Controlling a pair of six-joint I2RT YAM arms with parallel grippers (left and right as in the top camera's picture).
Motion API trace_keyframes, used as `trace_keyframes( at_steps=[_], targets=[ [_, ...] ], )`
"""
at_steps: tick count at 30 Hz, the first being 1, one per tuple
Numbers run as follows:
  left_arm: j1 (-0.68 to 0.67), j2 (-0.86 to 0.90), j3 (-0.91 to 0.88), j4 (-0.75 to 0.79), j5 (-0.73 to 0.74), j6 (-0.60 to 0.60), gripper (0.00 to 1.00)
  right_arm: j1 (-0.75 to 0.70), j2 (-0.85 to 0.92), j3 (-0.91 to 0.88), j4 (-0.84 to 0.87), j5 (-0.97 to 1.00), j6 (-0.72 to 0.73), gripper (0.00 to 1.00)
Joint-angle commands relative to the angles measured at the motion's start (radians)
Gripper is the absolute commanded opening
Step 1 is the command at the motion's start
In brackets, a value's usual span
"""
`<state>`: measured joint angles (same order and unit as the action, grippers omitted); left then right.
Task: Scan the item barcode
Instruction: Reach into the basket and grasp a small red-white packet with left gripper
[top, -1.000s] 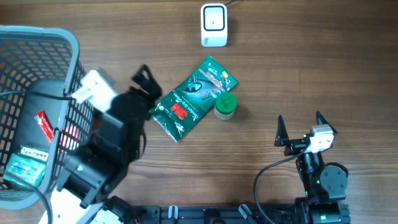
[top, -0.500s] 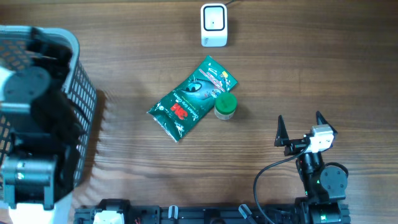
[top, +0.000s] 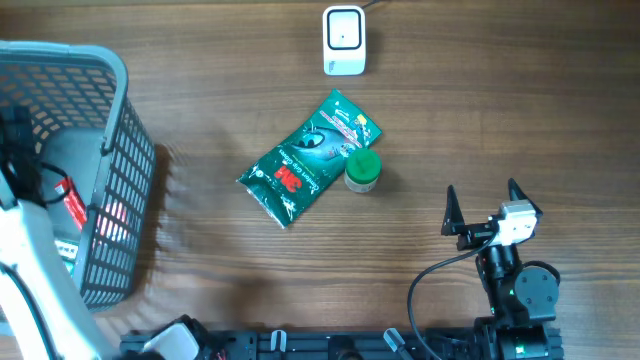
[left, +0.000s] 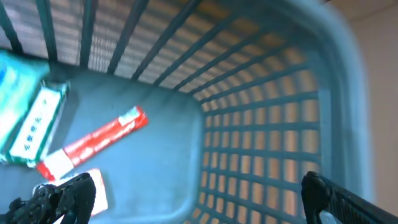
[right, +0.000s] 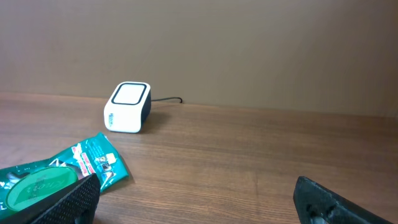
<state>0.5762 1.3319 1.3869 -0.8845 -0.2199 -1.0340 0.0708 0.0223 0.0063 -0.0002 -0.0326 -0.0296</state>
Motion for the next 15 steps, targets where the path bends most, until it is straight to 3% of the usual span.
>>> trace_keyframes(
  at_steps=[1,15],
  targets=[
    [0.026,0.106,0.008,-0.004,0.18,-0.051,1.0,0.0,0.0,-0.001,0.004,0.009,0.01,1.0],
    [0.002,0.413,0.005,-0.115,0.208,-0.022,0.98,0.0,0.0,-0.001,0.004,0.009,0.01,1.0]
  ],
)
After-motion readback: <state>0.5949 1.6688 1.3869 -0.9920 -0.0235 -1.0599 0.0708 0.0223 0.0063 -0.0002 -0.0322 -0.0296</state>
